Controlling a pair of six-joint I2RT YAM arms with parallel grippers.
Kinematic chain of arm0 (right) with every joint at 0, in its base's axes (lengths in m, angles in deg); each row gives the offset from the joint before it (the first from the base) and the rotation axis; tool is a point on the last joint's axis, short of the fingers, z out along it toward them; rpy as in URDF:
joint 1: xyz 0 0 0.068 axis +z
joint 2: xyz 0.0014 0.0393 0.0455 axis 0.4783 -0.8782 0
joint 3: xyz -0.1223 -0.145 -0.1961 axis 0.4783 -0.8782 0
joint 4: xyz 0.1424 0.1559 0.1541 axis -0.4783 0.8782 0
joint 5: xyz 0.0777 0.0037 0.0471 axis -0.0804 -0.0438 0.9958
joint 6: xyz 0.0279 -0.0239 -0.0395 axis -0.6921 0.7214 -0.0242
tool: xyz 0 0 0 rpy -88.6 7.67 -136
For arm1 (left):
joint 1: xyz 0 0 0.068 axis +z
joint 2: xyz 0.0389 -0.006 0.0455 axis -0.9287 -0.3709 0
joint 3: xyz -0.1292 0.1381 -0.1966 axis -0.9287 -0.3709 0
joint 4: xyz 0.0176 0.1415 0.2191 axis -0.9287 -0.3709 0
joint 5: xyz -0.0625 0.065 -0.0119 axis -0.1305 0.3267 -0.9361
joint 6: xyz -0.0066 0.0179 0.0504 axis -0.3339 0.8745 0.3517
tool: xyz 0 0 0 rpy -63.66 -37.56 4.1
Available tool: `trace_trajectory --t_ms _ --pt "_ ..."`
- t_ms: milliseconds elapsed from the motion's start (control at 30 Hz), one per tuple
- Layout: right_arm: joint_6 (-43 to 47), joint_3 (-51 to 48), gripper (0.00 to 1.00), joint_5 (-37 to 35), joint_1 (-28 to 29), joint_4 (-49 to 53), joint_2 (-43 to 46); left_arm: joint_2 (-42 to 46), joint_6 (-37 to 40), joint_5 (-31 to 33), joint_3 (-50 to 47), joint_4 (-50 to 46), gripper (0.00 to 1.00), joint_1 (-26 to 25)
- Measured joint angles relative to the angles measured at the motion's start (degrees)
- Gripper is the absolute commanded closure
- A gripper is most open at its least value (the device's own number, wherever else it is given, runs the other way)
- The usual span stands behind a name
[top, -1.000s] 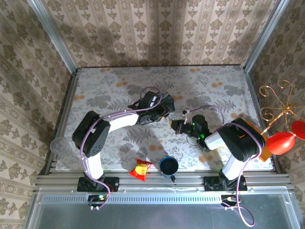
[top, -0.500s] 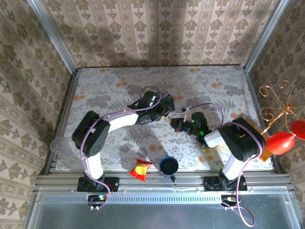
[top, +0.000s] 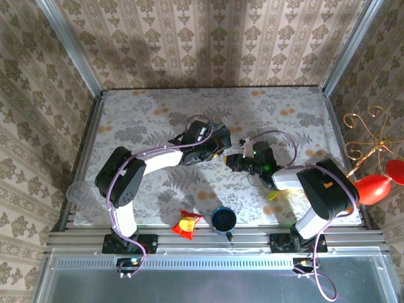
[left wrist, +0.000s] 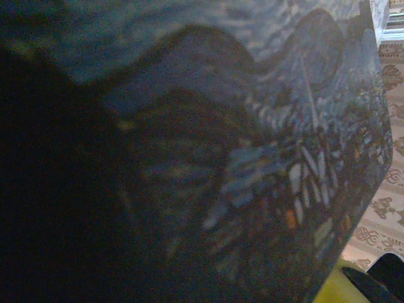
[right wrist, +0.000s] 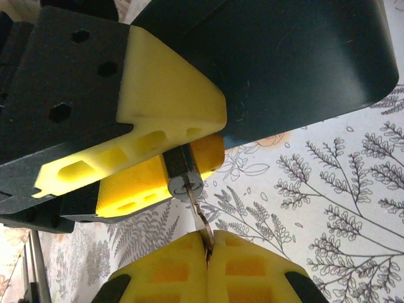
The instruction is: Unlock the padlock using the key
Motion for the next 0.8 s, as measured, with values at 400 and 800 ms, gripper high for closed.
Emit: trace_trajectory --t_ms 400,800 --pt "-1.53 1.99 1.00 1.51 -0.52 4.87 0.61 0.00 0.04 -0.26 -0.15 0.48 1.00 0.02" --pt "-1.77 4.39 1.00 2.82 -0.90 9.42 0.61 0.00 0.04 0.02 -1.07 2.86 1.00 0.07"
